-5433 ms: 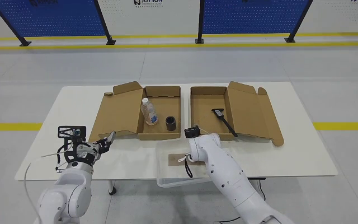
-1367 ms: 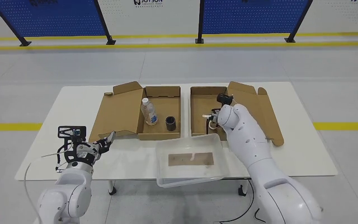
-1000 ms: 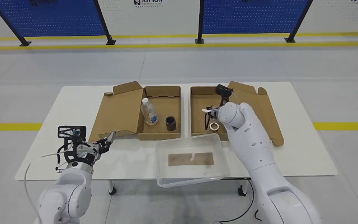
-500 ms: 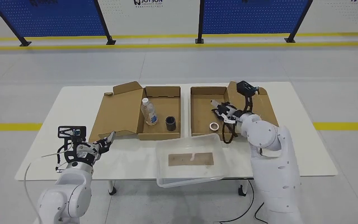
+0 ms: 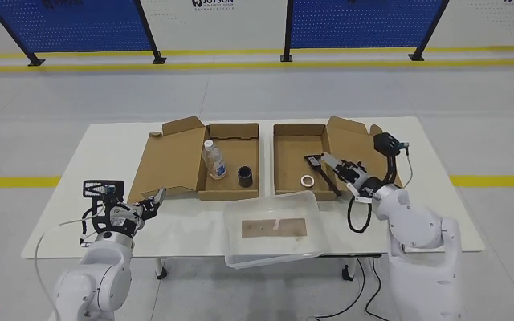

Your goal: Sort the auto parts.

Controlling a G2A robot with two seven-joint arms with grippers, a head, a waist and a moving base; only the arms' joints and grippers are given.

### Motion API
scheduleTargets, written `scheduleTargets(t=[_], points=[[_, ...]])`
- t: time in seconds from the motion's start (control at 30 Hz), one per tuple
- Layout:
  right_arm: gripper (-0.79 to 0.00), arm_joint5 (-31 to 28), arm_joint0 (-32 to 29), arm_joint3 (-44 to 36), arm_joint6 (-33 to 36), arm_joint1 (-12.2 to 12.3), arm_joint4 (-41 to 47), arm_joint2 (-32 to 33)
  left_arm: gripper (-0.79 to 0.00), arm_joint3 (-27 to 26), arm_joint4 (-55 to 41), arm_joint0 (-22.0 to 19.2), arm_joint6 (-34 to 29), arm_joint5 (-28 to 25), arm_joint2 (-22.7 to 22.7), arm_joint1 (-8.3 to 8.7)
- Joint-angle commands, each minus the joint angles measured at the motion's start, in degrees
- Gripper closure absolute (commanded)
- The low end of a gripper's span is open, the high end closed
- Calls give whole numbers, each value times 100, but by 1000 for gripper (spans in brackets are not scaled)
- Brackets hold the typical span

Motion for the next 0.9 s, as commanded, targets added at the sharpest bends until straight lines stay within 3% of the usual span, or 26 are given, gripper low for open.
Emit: scheduleTargets(t=[0.0, 0.17, 0.87], points=[[-785, -129, -81, -45, -6, 22, 85, 40, -785, 0, 0, 0, 0, 0, 0, 0], [-785, -470, -173, -89, 207, 89, 287, 88, -785, 0, 0, 0, 0, 0, 0, 0], [-784, -469, -173, -89, 207, 89, 287, 88, -785, 0, 0, 0, 0, 0, 0, 0]])
